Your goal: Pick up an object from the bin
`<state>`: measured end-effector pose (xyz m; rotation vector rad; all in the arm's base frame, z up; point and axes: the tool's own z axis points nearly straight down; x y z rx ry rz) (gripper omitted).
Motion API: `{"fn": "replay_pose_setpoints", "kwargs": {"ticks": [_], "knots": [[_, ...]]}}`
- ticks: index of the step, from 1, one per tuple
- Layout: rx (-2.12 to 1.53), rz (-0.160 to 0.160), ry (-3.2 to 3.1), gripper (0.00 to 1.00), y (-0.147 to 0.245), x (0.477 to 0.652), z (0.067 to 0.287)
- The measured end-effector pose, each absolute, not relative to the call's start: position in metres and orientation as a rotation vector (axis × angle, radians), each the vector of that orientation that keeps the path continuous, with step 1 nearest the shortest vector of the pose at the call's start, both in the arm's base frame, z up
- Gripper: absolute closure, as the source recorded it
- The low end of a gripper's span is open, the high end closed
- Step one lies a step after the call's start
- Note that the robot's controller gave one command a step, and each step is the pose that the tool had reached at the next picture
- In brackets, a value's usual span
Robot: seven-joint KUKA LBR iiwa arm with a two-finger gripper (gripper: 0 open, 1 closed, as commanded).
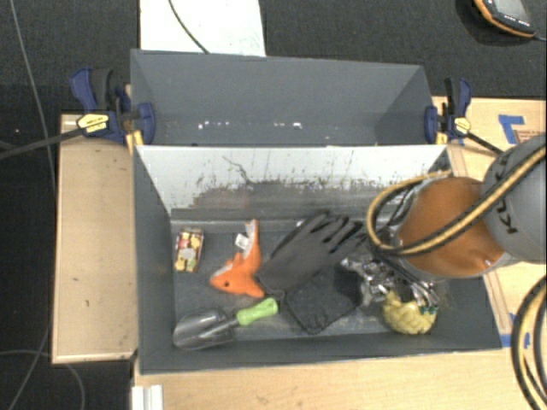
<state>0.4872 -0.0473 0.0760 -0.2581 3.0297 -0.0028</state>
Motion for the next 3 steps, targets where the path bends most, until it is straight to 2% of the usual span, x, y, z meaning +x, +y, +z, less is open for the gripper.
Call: {"fn": "replay_pose_setpoints", "kwargs": {"ticks": [1, 2, 3], "knots": [[-0.258, -0.003, 3.03, 1.0, -0.048, 0.487, 0.076], [-0.539, -0.015, 2.997, 1.0, -0.027, 0.49, 0.181], [-0.273, -0.006, 3.021, 1.0, -0.049, 0.485, 0.251]]}}
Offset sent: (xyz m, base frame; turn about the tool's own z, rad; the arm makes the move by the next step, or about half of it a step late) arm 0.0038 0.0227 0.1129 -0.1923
